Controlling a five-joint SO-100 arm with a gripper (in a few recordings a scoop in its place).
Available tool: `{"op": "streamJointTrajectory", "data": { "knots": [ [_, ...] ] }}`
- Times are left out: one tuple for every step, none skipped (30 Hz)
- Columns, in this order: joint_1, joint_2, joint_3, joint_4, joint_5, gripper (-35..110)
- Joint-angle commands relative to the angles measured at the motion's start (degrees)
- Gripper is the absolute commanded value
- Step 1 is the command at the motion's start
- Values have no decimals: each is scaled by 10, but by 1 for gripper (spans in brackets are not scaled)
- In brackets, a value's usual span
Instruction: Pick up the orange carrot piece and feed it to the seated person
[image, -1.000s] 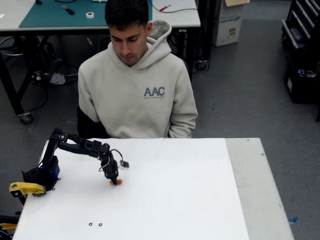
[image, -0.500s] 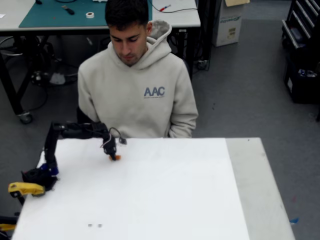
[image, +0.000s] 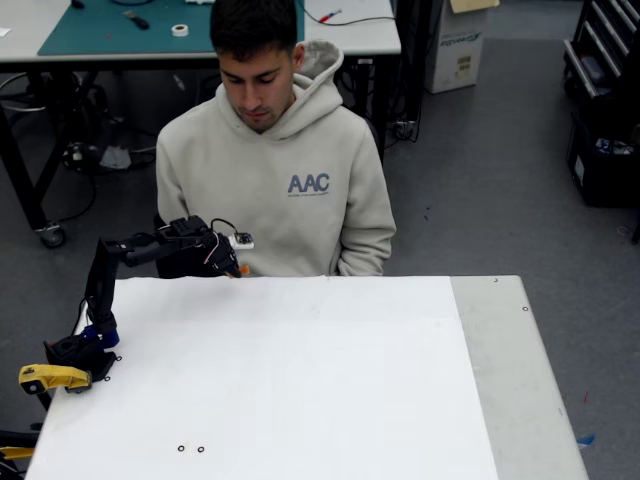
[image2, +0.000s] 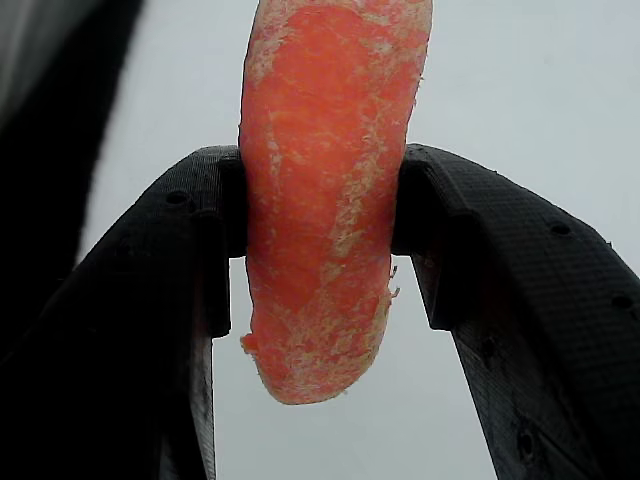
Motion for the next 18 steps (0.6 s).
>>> {"op": "streamJointTrajectory", "data": {
  "knots": [
    [-13,16,-69,-1,12,-2],
    [-21,11,-80,-1,17,-2],
    [-29,10,-91,1,25,-2],
    [-36,10,-100,1,37,-2],
    [-42,10,-109,2,51,-2],
    [-47,10,-118,2,65,-1],
    [-53,10,-128,1,76,-1],
    [-56,11,-140,-1,88,-1],
    [-60,11,-152,-1,98,-1],
    [-63,11,-164,-2,106,-1],
    [-69,11,-179,-2,114,-1],
    [-74,11,-194,-2,121,-1],
    [-80,11,-210,-2,129,-1],
    [-84,11,-225,-2,137,-1],
    [-88,11,-241,-2,147,-1],
    [-91,11,-256,-2,158,-1],
    [-94,11,-272,-2,170,-1],
    [-97,11,-287,-2,182,-1]
  ]
}}
